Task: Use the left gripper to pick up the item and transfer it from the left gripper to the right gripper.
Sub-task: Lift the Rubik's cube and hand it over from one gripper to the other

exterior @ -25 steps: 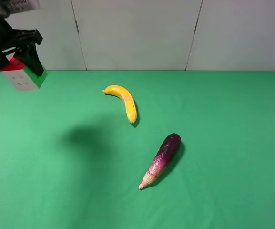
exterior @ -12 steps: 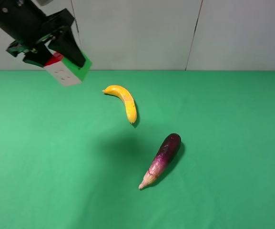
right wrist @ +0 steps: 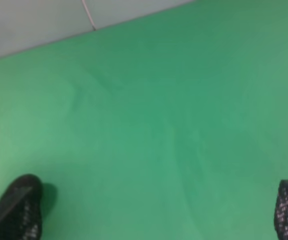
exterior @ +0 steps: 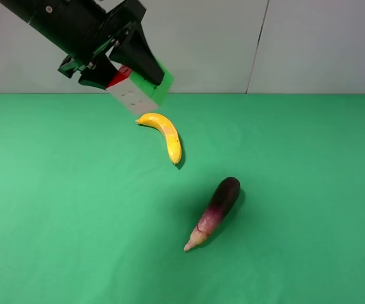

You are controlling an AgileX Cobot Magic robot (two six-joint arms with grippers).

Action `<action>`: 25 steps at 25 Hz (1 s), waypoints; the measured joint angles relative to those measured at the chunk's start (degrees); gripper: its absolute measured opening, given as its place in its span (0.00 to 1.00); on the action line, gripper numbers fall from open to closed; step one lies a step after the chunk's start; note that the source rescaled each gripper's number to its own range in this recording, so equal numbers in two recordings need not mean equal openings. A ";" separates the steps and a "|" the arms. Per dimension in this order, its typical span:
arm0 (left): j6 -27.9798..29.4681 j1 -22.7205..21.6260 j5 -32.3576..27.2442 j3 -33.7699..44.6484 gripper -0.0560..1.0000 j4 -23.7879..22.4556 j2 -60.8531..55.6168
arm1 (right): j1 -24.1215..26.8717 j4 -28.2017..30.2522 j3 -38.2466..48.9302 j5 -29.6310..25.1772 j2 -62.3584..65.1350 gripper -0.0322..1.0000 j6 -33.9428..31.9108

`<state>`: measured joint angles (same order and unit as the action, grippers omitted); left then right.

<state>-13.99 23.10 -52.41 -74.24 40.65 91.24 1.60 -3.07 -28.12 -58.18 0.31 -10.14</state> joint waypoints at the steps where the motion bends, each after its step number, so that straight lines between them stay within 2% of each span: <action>1: -0.80 0.00 -0.13 0.00 0.05 2.13 0.00 | 0.00 -0.13 0.00 0.31 0.00 1.00 -1.04; 6: -4.73 0.00 -2.38 0.00 0.05 9.78 0.00 | 0.00 -3.10 0.00 0.95 0.00 1.00 -3.58; 10: -5.71 0.00 -5.26 0.00 0.05 12.56 0.00 | 0.00 -11.97 0.00 5.19 -3.04 1.00 1.28; 14: -6.05 0.00 -7.22 0.00 0.05 13.75 0.00 | 0.00 -27.01 0.00 11.58 -11.01 1.00 14.79; 16: -6.18 0.00 -7.91 0.00 0.05 14.60 0.13 | 0.00 -34.75 0.00 13.96 -15.30 1.00 24.47; 20: -8.29 0.00 -9.79 0.00 0.05 17.52 1.46 | -1.14 -49.13 0.00 16.63 -22.83 1.00 44.71; 23: -10.01 0.00 -10.69 0.00 0.05 20.79 2.91 | -3.81 -58.20 0.00 17.60 -26.63 1.00 57.00; 25: -11.62 0.00 -11.24 0.00 0.05 23.03 3.78 | -6.18 -62.16 0.00 17.96 -28.67 1.00 63.26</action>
<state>-25.61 23.10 -63.65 -74.24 63.67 95.03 -4.58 -65.22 -28.12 -40.23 -28.36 53.12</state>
